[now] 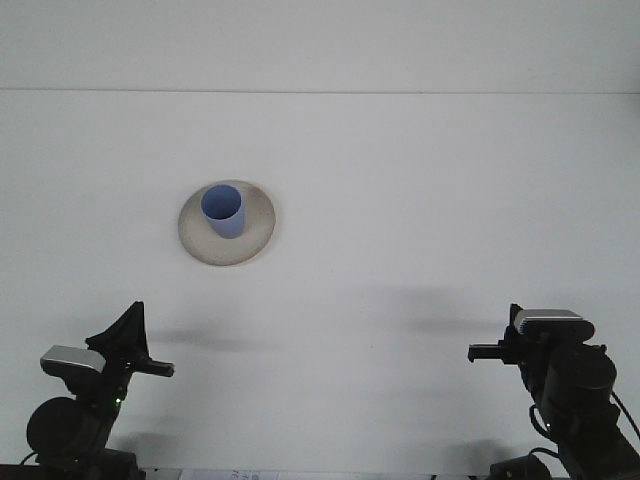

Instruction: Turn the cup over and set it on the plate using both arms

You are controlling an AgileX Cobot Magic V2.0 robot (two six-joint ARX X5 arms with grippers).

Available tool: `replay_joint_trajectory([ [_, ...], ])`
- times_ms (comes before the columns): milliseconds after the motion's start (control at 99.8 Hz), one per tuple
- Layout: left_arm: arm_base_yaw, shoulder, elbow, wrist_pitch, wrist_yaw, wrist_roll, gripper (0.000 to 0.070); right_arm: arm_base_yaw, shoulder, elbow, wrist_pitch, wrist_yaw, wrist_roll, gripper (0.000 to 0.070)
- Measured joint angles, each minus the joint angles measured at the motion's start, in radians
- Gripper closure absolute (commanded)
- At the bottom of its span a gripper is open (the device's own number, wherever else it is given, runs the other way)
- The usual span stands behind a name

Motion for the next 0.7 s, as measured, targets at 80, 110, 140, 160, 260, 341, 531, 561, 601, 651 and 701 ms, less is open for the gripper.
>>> replay_joint_trajectory([
  [80,0.016,-0.045,-0.071,0.020,0.016,0.002,0.0685,0.000,0.000,0.000,0.000,0.000,0.000,0.0700],
  [110,0.023,-0.044,-0.089,0.027,0.020,0.002,0.0685,0.000,0.000,0.000,0.000,0.000,0.000,0.0700],
  [140,0.029,-0.042,-0.106,0.032,0.020,0.002,0.0685,0.000,0.000,0.000,0.001,0.000,0.000,0.0700],
  [160,0.034,-0.042,-0.118,0.034,0.021,0.002,0.0685,0.000,0.000,0.000,0.001,0.000,0.000,0.0700],
  [260,0.053,-0.042,-0.158,0.063,0.021,0.001,0.0685,0.000,0.000,0.000,0.003,0.000,0.000,0.0700],
  [341,0.063,-0.043,-0.172,0.101,0.021,0.001,0.0685,0.000,0.000,0.000,0.005,0.000,0.000,0.0700],
  [531,0.064,-0.043,-0.229,0.230,0.022,-0.004,0.0685,0.000,0.000,0.000,0.005,0.000,0.000,0.0700],
  [561,0.064,-0.042,-0.230,0.243,0.022,-0.012,0.0685,0.000,0.000,0.000,0.005,0.000,0.000,0.0700],
  [601,0.064,-0.042,-0.230,0.254,0.022,-0.021,0.0685,0.000,0.000,0.000,0.005,0.000,0.000,0.0700],
  [651,0.064,-0.045,-0.230,0.259,0.022,-0.029,0.0685,0.000,0.000,0.000,0.005,0.000,0.000,0.0700],
  [701,0.064,-0.045,-0.230,0.262,0.022,-0.037,0.0685,0.000,0.000,0.000,0.005,0.000,0.000,0.0700],
])
